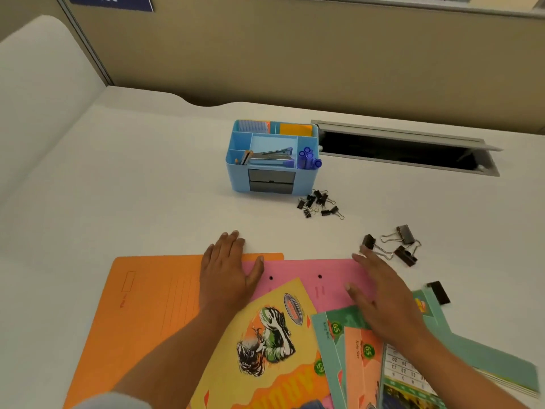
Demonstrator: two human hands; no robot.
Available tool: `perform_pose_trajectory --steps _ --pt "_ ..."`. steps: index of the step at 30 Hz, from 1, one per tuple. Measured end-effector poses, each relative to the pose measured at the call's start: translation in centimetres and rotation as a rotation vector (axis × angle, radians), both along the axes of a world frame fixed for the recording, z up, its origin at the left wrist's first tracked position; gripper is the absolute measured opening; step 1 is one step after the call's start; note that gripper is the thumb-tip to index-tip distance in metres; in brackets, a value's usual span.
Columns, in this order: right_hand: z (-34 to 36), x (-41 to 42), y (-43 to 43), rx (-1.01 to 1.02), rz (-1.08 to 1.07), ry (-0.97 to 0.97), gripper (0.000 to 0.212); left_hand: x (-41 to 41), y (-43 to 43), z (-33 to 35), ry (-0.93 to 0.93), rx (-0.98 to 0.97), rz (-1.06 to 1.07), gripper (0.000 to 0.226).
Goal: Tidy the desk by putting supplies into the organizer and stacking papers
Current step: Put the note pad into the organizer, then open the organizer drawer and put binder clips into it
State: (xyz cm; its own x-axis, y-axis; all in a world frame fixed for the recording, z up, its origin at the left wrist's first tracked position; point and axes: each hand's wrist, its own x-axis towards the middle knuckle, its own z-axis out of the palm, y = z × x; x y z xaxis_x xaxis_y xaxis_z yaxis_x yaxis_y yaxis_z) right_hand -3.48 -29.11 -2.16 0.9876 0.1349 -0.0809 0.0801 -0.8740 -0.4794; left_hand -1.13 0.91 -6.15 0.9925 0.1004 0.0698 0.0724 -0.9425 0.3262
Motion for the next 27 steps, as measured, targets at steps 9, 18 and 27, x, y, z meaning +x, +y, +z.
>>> perform_pose_trajectory --steps 9,18,27 --pt "-2.4 -0.5 0.4 -0.168 0.174 -0.071 0.067 0.2 0.0 0.0 -0.007 0.056 -0.014 0.068" --pt "-3.0 -0.5 0.6 -0.186 0.180 -0.128 0.064 6.2 -1.9 4.1 0.073 0.171 -0.228 0.061" --pt "-3.0 -0.6 0.5 -0.200 0.169 -0.152 0.064 10.1 -3.8 5.5 0.104 0.229 -0.306 0.063"
